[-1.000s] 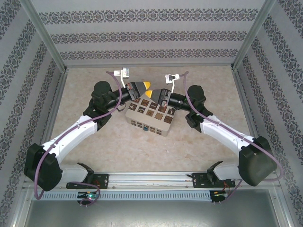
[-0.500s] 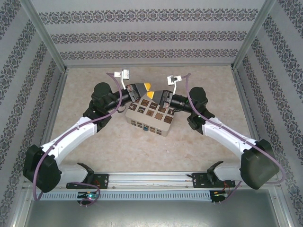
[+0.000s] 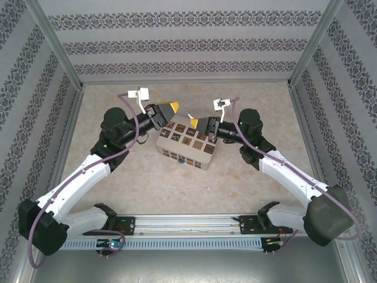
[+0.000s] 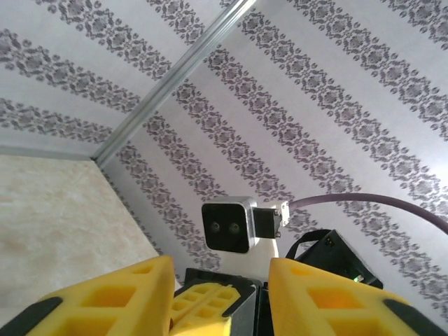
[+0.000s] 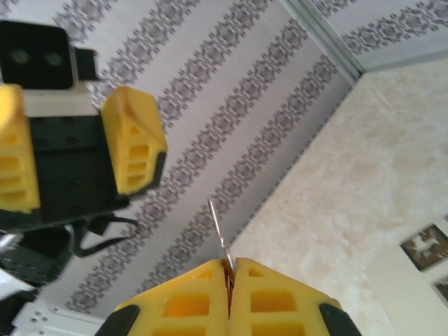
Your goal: Unlock the padlock with the key
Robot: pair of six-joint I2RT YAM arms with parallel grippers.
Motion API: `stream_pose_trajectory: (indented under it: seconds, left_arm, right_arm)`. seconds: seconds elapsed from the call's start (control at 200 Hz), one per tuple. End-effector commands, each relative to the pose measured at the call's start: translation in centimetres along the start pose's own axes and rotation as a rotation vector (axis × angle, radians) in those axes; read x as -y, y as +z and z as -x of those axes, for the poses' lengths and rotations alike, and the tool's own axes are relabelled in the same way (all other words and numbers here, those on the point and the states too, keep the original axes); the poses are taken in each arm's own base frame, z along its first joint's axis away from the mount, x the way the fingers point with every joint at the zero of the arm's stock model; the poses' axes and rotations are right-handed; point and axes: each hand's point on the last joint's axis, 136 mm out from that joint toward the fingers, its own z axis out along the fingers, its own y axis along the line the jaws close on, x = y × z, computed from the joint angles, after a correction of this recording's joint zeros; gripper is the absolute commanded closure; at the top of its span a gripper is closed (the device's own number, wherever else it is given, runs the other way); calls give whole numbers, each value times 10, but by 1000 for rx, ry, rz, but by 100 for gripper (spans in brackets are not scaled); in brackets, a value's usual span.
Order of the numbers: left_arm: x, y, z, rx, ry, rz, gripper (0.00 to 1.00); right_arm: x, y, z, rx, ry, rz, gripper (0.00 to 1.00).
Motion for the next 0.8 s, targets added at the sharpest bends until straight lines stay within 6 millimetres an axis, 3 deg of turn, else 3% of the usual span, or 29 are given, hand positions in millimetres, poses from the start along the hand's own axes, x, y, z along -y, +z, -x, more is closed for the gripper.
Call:
stream_pose_trajectory:
  seconds: [0.0, 0.17, 0.395, 0.545, 0.794]
  left_arm:
    - [-28, -19, -15, -40, 71, 146, 50]
    - [-57, -46, -45, -103, 109, 273, 43]
    - [-103, -74, -98, -201, 60, 394, 42]
    - [-123, -80, -128, -251, -2, 414, 42]
    - [-144, -81, -161, -325, -38, 420, 43]
  right_arm:
    - [23, -7, -25, -91, -73, -114, 100]
    - [54, -15, -55, -196, -87, -230, 100]
    - [81, -9, -82, -268, -34, -267, 100]
    - [99, -5, -96, -294, 3, -292, 100]
    - [117, -4, -114, -332, 49, -315, 100]
